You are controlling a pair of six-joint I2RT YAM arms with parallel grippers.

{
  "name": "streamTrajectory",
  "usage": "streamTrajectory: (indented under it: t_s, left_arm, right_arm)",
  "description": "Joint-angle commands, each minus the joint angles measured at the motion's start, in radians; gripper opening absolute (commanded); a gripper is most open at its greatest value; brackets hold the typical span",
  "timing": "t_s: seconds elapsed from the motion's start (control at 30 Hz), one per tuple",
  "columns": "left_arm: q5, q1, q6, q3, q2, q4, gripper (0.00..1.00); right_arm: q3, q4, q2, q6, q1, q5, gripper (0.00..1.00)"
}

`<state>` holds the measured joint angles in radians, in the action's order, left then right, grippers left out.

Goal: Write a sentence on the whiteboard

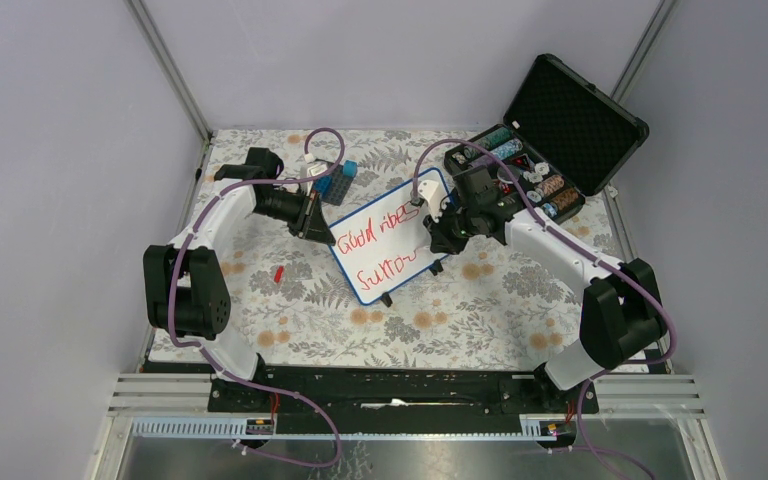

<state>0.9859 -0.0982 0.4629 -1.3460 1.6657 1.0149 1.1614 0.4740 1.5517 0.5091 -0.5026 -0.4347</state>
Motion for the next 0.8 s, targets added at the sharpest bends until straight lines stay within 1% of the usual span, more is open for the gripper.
streamTrajectory:
  t_s: [0.0, 0.13, 0.5, 0.67, 0.77]
  left_arm:
    - [-0.036, -0.029, 0.019, -0.001, 0.016, -0.011, 0.0]
    - [-0.036, -0.029, 0.021, 0.006, 0.014, -0.012, 0.0]
    - [-0.036, -0.029, 0.022, 0.004, 0.014, -0.011, 0.0]
    - [-0.036, -0.029, 0.02, 0.004, 0.012, -0.012, 0.0]
    - [-0.035, -0.029, 0.02, 0.005, 0.012, -0.011, 0.0]
  right_arm:
    - [0.055, -0.028, 0.008, 0.006, 0.007, 0.014, 0.0]
    - [0.044, -0.027, 0.011, 0.01, 0.007, 0.017, 0.0]
    - [-0.049, -0.025, -0.017, 0.035, 0.007, 0.049, 0.0]
    - [-0.046, -0.024, -0.036, 0.036, 0.01, 0.054, 0.0]
    - [-0.021, -0.002, -0.056, 0.033, 0.018, 0.029, 0.0]
